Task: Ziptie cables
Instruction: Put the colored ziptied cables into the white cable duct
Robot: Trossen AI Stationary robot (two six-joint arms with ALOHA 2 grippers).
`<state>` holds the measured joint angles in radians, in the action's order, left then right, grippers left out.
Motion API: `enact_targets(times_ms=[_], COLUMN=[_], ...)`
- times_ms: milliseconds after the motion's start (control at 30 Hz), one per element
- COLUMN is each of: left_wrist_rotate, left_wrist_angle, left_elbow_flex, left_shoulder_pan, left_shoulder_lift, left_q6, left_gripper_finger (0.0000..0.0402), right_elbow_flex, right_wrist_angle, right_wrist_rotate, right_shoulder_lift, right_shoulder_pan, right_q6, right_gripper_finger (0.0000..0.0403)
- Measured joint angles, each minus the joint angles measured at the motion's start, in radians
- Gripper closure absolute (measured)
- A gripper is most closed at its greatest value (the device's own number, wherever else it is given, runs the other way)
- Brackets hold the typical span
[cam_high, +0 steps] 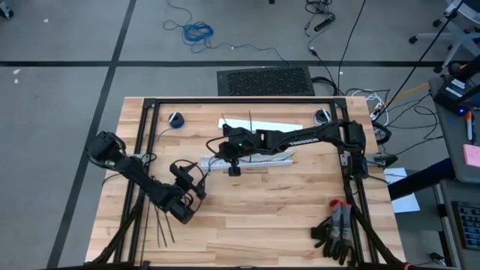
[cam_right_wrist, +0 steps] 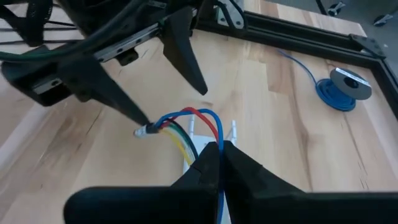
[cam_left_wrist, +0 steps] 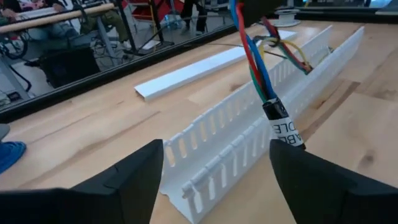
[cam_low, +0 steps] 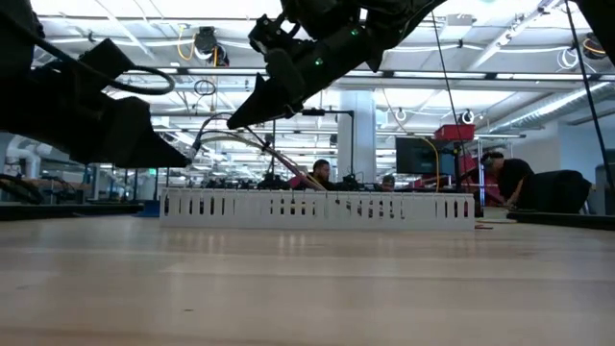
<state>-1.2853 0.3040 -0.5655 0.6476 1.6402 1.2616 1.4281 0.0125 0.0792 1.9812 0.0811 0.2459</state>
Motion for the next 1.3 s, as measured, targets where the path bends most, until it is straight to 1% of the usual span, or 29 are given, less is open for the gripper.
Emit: enact_targets(times_ms=[167,400,467,567,667,733,833,967,1133,1167,1233,1300], left_wrist_rotate=[0.004,0.049,0.054,0.049,0.036,0.035,0.044,0.081,0.085,0.085,0.086,0.086], left_wrist_angle=[-0.111,-0.3,-0.315,-0.314,-0.309,-0.306,-0.302,-0.288,-0.286,-0.287,-0.287,-0.286], left_elbow_flex=[0.0,-0.001,-0.004,-0.008,-0.008,-0.008,-0.008,-0.008,-0.008,-0.008,-0.008,-0.008], left_shoulder_pan=[0.0,0.0,0.0,-0.007,-0.029,-0.048,-0.073,-0.087,-0.087,-0.087,-0.087,-0.087], left_shoulder_lift=[0.0,-0.003,-0.006,-0.006,-0.006,-0.006,-0.006,-0.006,-0.006,-0.006,-0.006,-0.006], left_q6=[-0.084,-0.271,-0.3,-0.302,-0.3,-0.299,-0.3,-0.3,-0.325,-0.333,-0.346,-0.352], left_gripper_finger=[0.0109,0.0109,0.0109,0.011,0.0123,0.0142,0.0185,0.0259,0.0372,0.0383,0.0385,0.0386], right_elbow_flex=[0.0,0.0,0.0,0.0,0.0,0.0,0.0,0.0,0.0,0.0,0.0,-0.001], right_wrist_angle=[-0.02,-0.025,-0.025,-0.024,-0.024,-0.017,-0.008,0.007,0.023,0.027,0.042,0.078], right_wrist_rotate=[0.0,0.0,-0.001,-0.001,-0.001,-0.001,-0.002,-0.002,-0.002,-0.002,-0.003,-0.006], right_shoulder_lift=[0.0,0.0,0.0,0.0,0.0,0.0,0.0,0.0,0.001,0.001,0.0,-0.006], right_shoulder_pan=[0.0,0.002,0.002,0.002,0.002,-0.003,-0.005,-0.005,-0.005,-0.005,-0.009,-0.015], right_q6=[0.0,0.0,0.001,0.001,0.001,0.001,0.001,0.002,0.013,0.015,0.033,0.051], right_gripper_finger=[0.0403,0.0403,0.0403,0.0403,0.0403,0.0403,0.0403,0.0403,0.0399,0.0395,0.0378,0.0352])
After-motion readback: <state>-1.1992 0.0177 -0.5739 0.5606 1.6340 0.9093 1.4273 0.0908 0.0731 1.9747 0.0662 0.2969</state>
